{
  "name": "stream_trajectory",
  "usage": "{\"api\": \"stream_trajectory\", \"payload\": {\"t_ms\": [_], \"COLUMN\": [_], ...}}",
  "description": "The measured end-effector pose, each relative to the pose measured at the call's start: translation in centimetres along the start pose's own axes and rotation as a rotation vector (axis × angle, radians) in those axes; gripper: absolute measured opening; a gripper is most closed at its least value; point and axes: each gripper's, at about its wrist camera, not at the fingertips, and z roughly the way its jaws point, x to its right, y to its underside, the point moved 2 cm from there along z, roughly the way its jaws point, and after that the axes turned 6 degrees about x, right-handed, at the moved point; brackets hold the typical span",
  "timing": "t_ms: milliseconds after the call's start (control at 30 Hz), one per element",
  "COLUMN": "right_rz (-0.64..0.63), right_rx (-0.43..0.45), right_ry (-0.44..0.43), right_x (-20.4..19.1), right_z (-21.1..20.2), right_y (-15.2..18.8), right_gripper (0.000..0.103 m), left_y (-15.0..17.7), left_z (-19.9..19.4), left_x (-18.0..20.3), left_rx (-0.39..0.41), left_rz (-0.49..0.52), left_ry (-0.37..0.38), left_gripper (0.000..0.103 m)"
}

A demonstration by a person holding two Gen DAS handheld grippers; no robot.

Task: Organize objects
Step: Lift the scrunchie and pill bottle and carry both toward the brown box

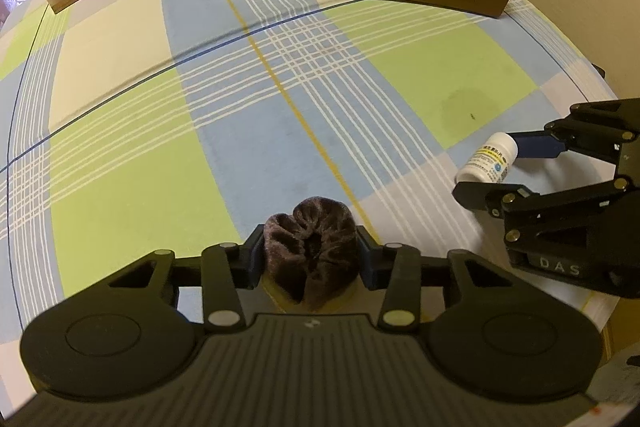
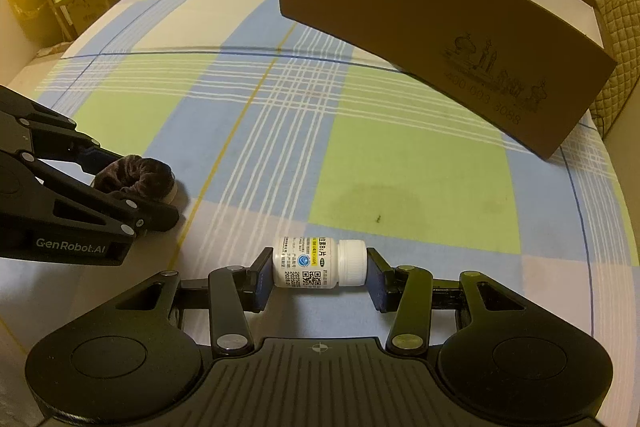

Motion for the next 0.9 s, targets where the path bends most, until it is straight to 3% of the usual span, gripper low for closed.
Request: {"api": "stream_trajectory", "payload": {"t_ms": [900], "right_rz": [-0.017], "right_rx": [-0.060], "right_ry": [-0.018], "right_x": [0.19], "right_z": [0.19], "right_y": [-0.63], "right_gripper": [0.044], "left_y": [-0.38], "left_z": [-0.49], "left_x": [-0.05], "left_rx": [-0.010], "left_rz": [0.000], "left_ry": [-0.007], "left_gripper": [0.029]}}
